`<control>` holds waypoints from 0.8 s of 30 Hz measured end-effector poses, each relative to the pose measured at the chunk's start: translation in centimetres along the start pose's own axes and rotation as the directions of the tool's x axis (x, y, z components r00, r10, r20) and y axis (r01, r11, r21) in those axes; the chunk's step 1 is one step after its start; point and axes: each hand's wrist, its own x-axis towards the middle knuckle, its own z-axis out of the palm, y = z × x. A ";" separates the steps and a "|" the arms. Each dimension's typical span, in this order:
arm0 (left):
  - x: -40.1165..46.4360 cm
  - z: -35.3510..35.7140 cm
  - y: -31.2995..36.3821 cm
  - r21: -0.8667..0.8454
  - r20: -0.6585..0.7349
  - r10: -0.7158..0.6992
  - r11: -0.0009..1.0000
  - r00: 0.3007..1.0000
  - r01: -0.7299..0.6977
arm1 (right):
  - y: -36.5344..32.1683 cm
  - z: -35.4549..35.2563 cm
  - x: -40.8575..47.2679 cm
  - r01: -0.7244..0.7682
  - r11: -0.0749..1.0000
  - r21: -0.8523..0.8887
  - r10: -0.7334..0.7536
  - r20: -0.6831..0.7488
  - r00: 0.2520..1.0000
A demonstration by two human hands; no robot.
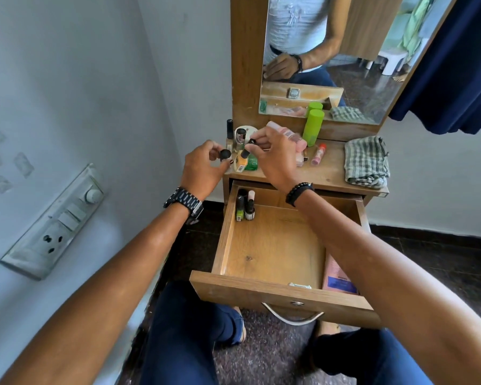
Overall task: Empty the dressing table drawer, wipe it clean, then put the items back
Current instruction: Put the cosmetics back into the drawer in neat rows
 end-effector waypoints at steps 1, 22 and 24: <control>-0.9 -0.2 0.0 -0.019 0.014 -0.003 1.000 1.000 0.004 | -0.1 -0.6 -0.6 -0.005 1.000 0.008 0.005 0.006 1.000; -6.6 4.6 -2.7 0.333 0.371 -0.001 0.934 0.928 -0.132 | 6.6 0.4 -8.1 -0.141 0.953 -0.267 0.212 0.256 0.943; -6.6 4.8 -2.9 0.361 0.369 -0.007 0.923 0.930 -0.136 | 6.7 0.8 -8.0 -0.125 0.951 -0.282 0.202 0.265 0.943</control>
